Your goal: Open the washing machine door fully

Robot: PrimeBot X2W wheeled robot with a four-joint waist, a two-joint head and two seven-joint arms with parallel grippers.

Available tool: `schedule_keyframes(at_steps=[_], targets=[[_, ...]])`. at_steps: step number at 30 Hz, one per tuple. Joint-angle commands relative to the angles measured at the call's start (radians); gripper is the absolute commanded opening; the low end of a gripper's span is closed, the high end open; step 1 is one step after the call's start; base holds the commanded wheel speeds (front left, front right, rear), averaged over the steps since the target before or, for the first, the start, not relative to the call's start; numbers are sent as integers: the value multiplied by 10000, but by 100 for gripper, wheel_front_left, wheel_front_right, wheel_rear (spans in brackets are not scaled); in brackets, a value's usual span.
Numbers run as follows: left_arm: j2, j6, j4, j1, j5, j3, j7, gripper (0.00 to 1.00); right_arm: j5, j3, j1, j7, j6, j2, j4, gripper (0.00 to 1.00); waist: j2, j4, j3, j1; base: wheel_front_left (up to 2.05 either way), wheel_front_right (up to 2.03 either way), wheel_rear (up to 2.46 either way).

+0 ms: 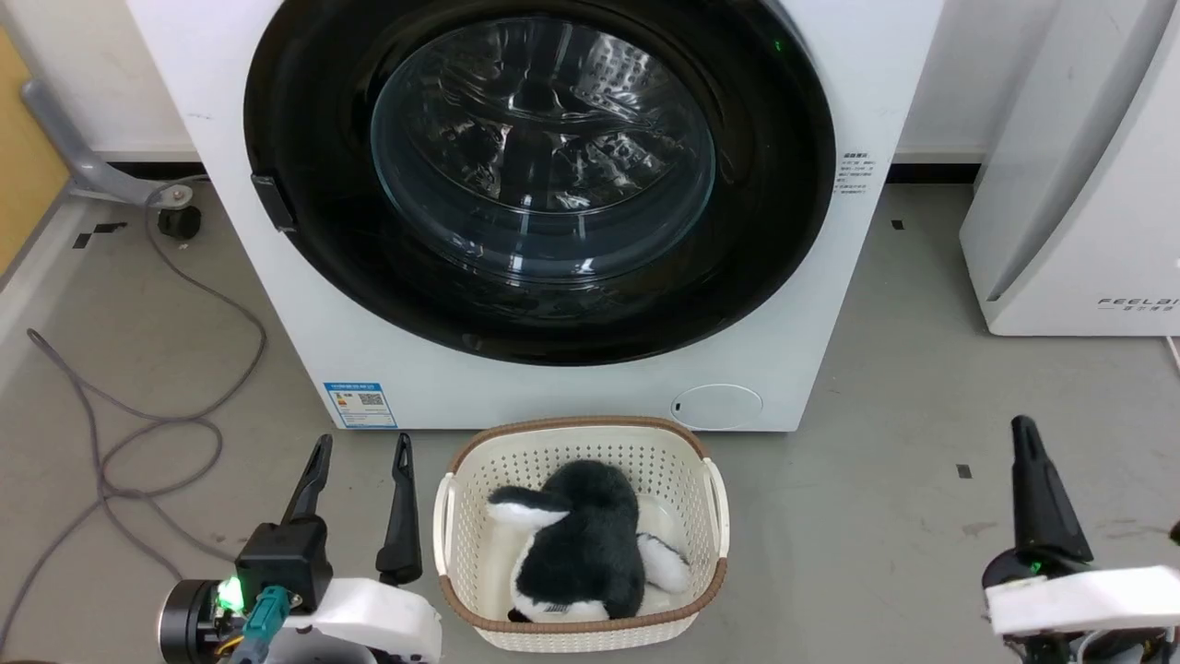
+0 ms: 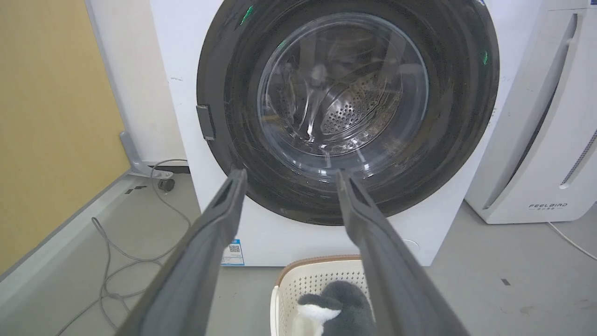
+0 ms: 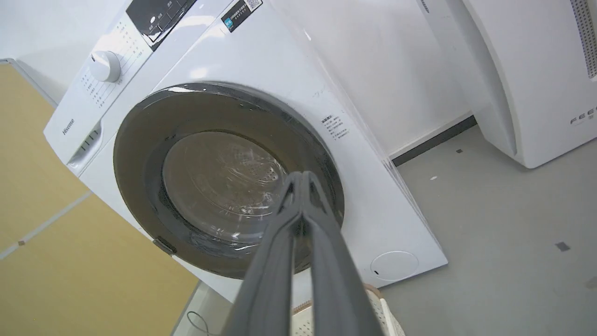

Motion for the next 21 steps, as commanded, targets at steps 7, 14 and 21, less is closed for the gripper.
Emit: schedule_keyframes(at_steps=[7, 14, 21], targets=[[7, 123, -100, -192, -91, -105, -234, 100, 2697, -168, -490, -234, 37, 2, 593, 0, 0, 73, 61, -2, 0, 0, 0], [8, 186, -142, -255, -132, -162, -359, 100, 4283, -313, -884, -359, 40, 2, 896, 0, 0, 161, 172, -2, 0, 0, 0], [8, 286, -216, -417, -197, -222, -526, 100, 5518, -850, -1611, -231, 45, 1, 1283, 0, 0, 285, 433, -2, 0, 0, 0]])
